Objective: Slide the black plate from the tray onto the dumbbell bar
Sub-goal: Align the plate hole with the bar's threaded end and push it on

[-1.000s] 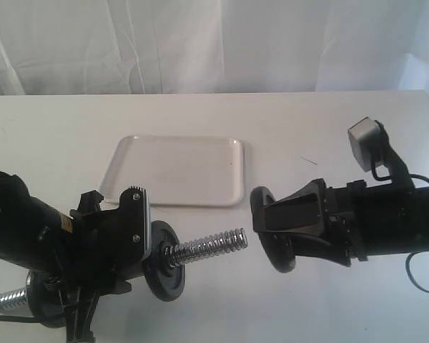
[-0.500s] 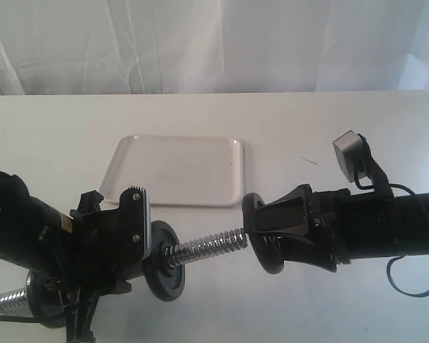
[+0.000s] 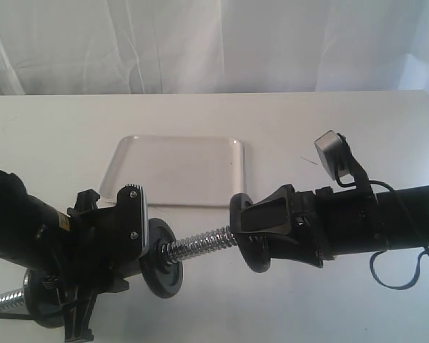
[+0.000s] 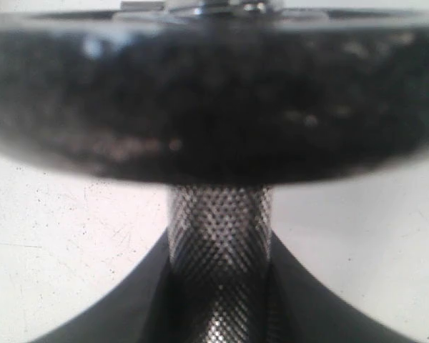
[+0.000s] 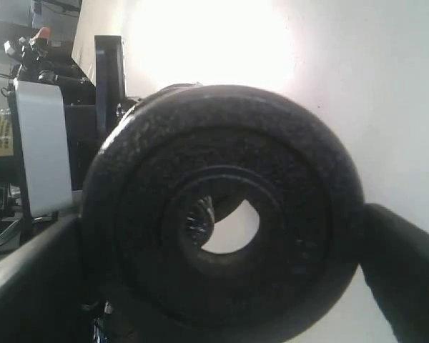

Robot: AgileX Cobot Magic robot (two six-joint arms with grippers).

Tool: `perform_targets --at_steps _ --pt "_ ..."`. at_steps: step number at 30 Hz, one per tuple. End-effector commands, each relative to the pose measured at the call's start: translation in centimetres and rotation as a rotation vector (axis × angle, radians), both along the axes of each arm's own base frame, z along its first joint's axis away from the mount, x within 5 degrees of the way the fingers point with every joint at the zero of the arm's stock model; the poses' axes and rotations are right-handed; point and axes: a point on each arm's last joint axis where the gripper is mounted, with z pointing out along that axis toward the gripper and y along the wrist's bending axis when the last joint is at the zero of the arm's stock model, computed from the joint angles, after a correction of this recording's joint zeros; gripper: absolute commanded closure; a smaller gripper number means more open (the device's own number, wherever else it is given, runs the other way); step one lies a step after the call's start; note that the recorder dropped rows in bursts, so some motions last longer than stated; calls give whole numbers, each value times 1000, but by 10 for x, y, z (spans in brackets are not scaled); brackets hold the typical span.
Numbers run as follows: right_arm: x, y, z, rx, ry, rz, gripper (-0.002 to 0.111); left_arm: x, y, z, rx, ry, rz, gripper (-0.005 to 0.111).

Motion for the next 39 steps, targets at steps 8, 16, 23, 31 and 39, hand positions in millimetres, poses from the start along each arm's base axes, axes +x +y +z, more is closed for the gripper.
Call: perform_targets --at_steps 8,16,23,31,39 --pt "8 7 19 98 -28 37 108 5 -5 22 -106 -88 47 107" --pt "7 7 19 73 -22 71 108 5 -5 22 -106 -88 47 107" --pt "2 6 15 60 -4 84 108 5 -5 22 -106 -88 47 107" --pt "1 6 14 61 -5 84 108 5 -5 22 -125 -64 94 107" --pt "-2 15 15 71 -34 113 108 5 -5 22 -127 -68 94 107"
